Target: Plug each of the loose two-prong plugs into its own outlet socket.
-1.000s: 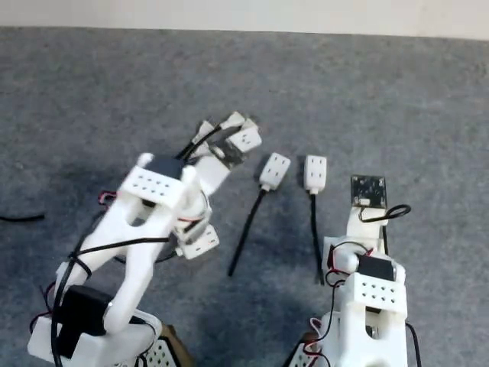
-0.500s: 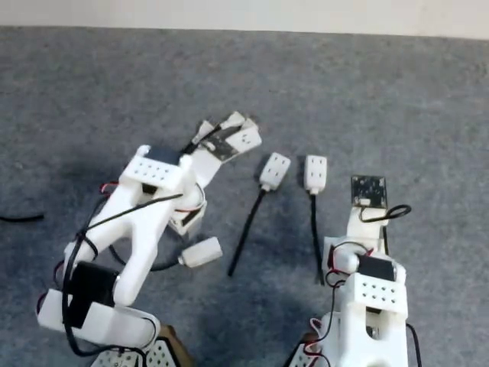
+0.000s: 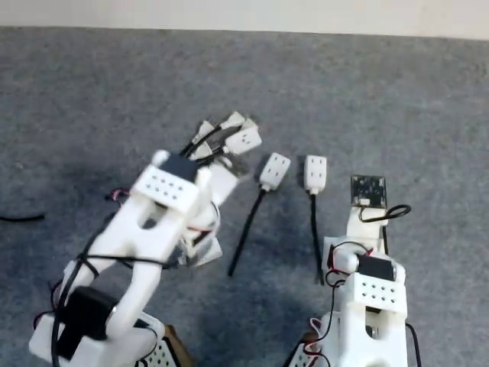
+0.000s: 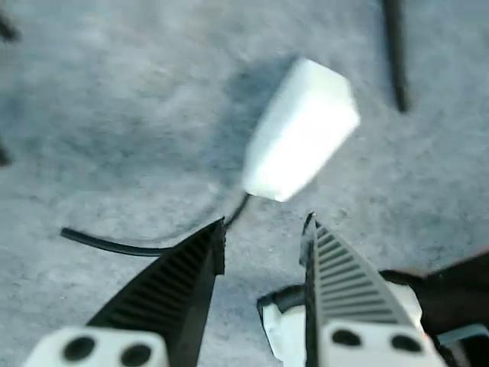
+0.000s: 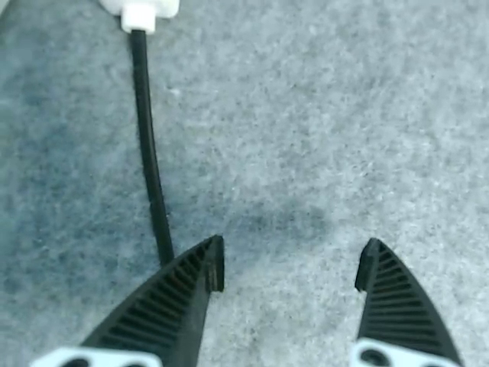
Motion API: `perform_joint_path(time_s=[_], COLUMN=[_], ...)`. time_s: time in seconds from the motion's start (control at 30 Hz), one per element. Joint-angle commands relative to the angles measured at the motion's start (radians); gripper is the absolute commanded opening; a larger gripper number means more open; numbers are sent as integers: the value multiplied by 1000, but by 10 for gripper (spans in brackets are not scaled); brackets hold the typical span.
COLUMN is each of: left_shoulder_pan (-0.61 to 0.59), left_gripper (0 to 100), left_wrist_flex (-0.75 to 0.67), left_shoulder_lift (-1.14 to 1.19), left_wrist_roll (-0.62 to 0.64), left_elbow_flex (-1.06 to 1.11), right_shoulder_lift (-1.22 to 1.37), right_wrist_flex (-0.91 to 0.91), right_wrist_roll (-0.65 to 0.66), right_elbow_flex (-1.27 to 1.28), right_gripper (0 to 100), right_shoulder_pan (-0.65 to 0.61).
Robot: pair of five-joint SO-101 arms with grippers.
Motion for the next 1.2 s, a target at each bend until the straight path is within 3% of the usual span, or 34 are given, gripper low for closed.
perform_joint_path(time_s=[0.0,0.47,0.8,1.03,1.17], left_shoulder_pan=[62,104,84,-58,-127], left_gripper=[168,171,171,171,172], left_wrist_flex=[-34,-394,-466,-534,-448], left_shoulder_lift=[-90,-124,-117,185,363], left_wrist_roll=[23,18,15,-28,-29], left_elbow_flex=[54,297,323,165,-51], right_shoulder_lift=[-19,-18,-18,-18,-18], right_wrist_flex=[-18,-18,-18,-18,-18], right_wrist_roll=[15,15,15,15,15], right_elbow_flex=[-5,-5,-4,-4,-4], right_gripper=[272,272,272,272,272], right_shoulder_pan=[-8,-10,-10,-10,-10])
